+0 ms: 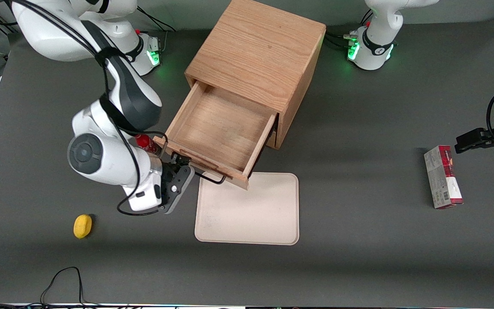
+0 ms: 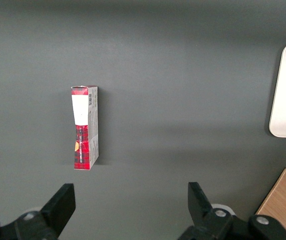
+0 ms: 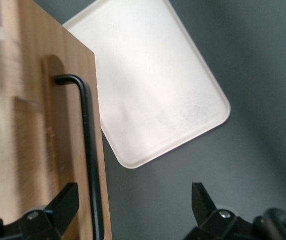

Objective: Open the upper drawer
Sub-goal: 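Pull the upper drawer outward from the cabinet with the right gripper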

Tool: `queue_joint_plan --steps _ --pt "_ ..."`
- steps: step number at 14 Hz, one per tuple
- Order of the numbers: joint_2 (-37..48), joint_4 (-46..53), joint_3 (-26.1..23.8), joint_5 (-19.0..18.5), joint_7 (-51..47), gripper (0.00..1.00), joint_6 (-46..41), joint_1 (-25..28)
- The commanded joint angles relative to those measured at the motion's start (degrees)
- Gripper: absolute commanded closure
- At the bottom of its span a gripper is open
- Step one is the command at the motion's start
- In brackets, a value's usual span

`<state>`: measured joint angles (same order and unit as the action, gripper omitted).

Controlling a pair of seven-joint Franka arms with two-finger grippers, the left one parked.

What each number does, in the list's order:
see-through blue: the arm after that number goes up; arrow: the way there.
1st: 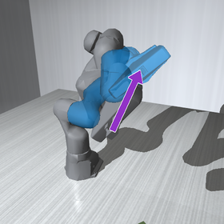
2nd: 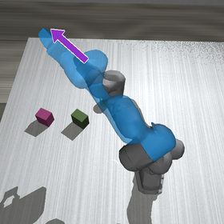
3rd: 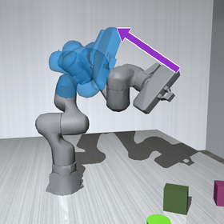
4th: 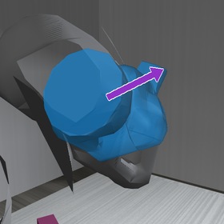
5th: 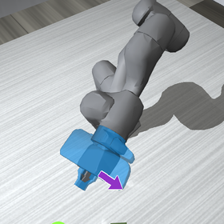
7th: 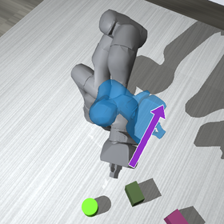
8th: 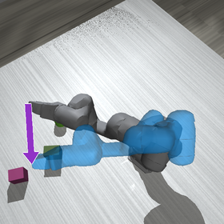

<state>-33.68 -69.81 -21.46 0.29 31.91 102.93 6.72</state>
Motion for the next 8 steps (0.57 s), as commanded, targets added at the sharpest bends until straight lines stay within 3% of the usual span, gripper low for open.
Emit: queue_joint_plan --steps 1,4,6,8 --pt "5.0 3.01 5.34 1.01 0.09 0.0 -5.79 0.04" --pt "13.35 -1.97 17.64 10.14 -0.96 0.0 -14.4 0.04" --pt "18.97 -8.12 22.93 10.17 -4.9 0.0 -17.58 0.04" --pt "26.17 -17.16 25.58 7.81 -15.07 0.0 -17.15 0.04"
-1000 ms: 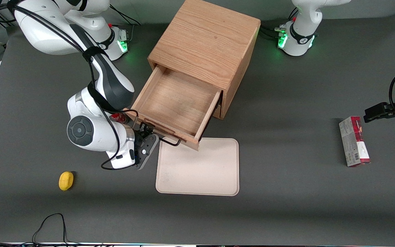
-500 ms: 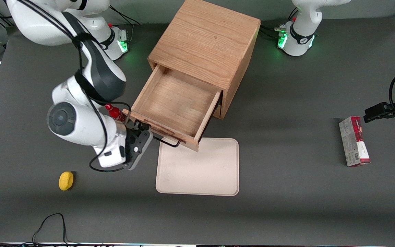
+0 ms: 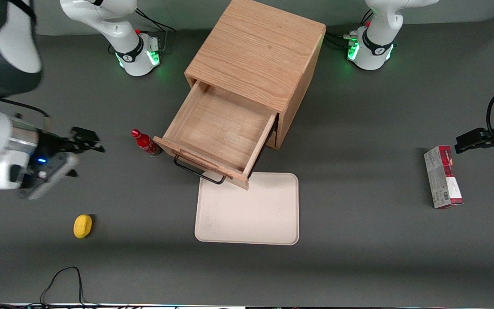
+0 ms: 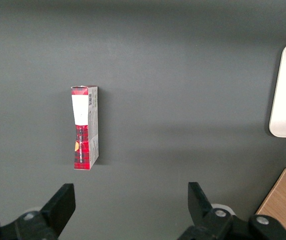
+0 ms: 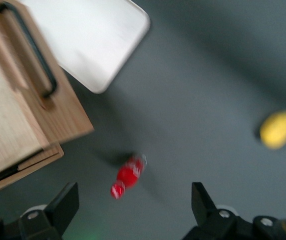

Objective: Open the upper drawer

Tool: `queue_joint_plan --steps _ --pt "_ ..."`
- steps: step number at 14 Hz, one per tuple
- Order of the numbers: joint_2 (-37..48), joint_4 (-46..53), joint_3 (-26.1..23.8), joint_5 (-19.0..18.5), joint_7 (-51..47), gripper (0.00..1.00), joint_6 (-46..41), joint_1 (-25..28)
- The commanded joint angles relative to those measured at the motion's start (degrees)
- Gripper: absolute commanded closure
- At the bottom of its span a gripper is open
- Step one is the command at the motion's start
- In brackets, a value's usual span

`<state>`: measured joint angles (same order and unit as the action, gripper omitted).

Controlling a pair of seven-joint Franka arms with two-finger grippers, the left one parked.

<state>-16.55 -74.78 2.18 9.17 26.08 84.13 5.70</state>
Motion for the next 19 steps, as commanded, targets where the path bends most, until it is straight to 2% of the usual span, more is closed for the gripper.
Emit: queue_joint_plan --steps 1,3,4,6,10,19 --pt "13.09 -16.67 2.13 -2.91 -14.08 0.0 2.09 1.06" --pt "21.96 -25.81 1.52 -8.35 -25.4 0.0 4.89 1.24" --pt "26.88 -30.64 0.82 -9.77 -29.29 0.0 6.99 1.24" --pt "34.71 -37.35 0.64 -10.31 -30.56 0.0 10.25 1.24" --pt "33.7 -35.0 -1.3 -12.15 -30.65 0.0 10.09 1.07" --pt "29.83 -30.52 -1.12 -11.1 -32.15 0.0 10.44 1.07"
